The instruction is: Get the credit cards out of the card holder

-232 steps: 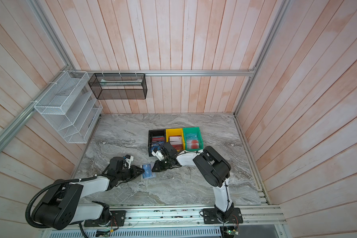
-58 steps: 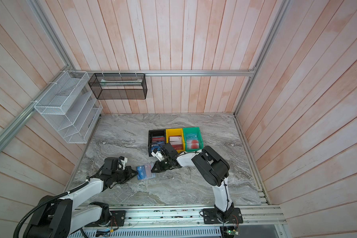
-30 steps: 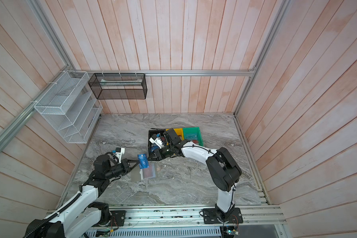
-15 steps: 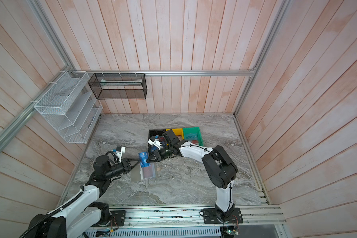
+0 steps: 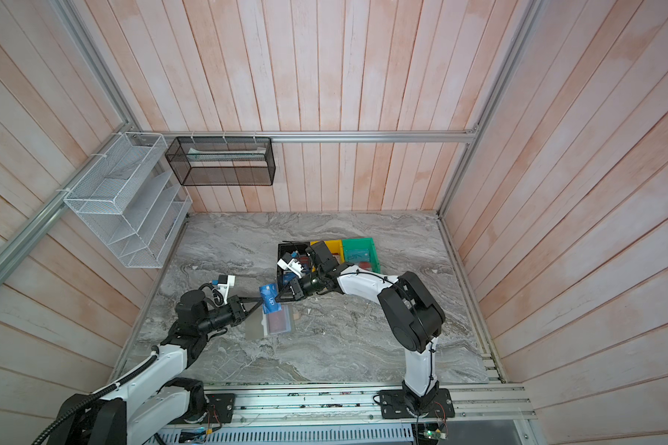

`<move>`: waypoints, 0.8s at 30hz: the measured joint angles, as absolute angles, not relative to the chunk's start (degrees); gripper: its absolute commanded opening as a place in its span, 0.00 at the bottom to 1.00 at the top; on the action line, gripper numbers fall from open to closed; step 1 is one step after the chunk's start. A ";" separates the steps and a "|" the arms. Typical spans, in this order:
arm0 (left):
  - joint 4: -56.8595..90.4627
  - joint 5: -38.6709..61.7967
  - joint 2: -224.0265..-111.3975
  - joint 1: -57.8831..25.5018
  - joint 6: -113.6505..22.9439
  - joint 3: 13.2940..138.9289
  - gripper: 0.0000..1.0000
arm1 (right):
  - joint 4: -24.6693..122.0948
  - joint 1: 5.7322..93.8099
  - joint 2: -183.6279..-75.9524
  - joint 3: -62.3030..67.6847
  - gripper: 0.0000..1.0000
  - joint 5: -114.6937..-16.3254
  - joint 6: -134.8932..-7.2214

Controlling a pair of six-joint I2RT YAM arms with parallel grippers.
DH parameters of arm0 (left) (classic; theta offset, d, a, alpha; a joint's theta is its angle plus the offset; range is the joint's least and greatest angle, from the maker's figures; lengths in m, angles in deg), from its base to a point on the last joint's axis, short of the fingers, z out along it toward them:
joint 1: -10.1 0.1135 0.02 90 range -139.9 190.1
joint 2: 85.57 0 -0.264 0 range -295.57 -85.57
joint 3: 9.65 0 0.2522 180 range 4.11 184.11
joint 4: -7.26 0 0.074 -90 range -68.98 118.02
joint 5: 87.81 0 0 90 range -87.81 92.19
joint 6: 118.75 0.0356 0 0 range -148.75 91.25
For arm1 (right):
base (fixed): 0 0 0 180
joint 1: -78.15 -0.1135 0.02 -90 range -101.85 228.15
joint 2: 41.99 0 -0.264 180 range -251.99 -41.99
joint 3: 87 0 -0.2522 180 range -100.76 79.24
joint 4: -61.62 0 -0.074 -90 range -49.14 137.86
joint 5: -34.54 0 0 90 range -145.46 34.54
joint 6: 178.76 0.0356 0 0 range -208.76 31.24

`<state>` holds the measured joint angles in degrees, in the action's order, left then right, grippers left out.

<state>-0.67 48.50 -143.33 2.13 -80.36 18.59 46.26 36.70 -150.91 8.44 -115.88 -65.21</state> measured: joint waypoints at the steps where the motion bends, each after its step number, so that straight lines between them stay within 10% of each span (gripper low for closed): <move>1: -0.30 48.50 -143.33 2.13 -79.95 18.59 0.15 | 45.88 36.70 -150.94 8.39 0.00 -116.03 -65.49; 8: 5.21 48.10 -143.30 2.11 -77.91 18.88 0.35 | 36.42 37.25 -152.44 3.24 0.00 -116.95 -72.11; 24: 13.30 45.15 -148.11 2.11 -74.13 22.22 0.45 | -6.68 44.24 -162.74 -29.31 0.00 -99.92 -104.92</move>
<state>13.30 45.15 -148.11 2.11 -74.13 22.22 -6.68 44.24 -162.74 -29.31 -99.92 -104.92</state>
